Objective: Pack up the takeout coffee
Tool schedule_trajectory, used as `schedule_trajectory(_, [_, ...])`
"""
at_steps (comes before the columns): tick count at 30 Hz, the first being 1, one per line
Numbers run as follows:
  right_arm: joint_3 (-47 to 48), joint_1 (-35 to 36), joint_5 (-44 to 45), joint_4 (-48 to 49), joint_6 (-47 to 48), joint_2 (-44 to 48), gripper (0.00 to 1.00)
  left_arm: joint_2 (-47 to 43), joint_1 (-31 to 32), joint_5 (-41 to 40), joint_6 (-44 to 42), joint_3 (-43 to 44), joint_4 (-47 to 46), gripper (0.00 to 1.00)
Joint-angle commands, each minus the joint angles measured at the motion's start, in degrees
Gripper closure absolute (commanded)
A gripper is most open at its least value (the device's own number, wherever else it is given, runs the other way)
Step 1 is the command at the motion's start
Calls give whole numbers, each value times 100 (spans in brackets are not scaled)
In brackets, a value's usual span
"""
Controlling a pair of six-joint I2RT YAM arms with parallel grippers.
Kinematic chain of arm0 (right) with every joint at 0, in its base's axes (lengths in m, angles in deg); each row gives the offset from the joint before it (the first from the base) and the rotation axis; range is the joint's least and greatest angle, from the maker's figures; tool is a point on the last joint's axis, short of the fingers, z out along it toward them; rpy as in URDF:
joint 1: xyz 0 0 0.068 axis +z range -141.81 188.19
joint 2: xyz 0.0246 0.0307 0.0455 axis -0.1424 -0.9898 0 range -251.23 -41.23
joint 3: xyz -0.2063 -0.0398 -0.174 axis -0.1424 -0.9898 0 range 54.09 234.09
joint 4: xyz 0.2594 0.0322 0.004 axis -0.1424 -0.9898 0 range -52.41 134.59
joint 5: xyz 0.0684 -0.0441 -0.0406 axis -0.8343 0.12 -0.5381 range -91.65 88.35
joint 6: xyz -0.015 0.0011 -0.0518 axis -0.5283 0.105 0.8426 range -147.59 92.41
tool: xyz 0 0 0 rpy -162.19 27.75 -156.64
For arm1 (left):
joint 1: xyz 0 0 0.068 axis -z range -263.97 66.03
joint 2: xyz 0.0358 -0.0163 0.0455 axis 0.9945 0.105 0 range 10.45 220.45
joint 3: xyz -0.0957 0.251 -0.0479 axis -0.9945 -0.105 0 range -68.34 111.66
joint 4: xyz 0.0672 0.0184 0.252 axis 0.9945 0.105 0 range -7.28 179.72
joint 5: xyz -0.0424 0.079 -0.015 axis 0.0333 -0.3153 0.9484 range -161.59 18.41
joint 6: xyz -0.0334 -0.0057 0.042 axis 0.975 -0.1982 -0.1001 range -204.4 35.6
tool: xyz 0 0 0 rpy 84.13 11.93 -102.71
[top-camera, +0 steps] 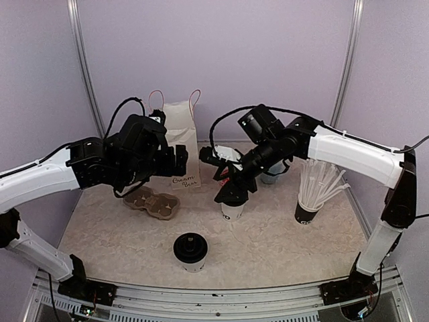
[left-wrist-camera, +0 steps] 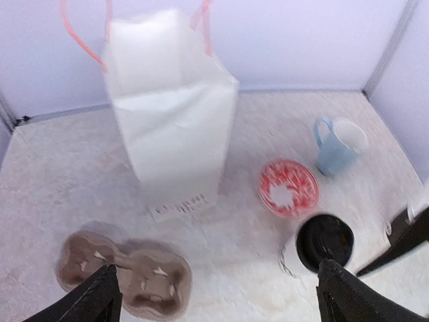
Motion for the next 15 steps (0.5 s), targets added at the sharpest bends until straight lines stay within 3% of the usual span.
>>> schedule_trajectory(1, [72, 38, 969, 702, 116, 502, 1, -682, -1002, -235, -507, -352, -1238, 1])
schedule_trajectory(5, [57, -112, -457, 470, 425, 269, 1, -1308, -1724, -41, -1435, -1152, -2381, 1])
schedule_trajectory(8, [120, 31, -1054, 62, 1008, 39, 11, -1675, -2247, 127, -1845, -1626, -2881, 1])
schedule_trajectory(12, [357, 456, -830, -438, 1601, -316, 23, -2041, -2743, 103, -1722, -2124, -3125, 1])
schedule_trajectory(15, [424, 750, -690, -547, 1714, -572, 23, -2271, -3085, 364, -1565, -2512, -3269, 1])
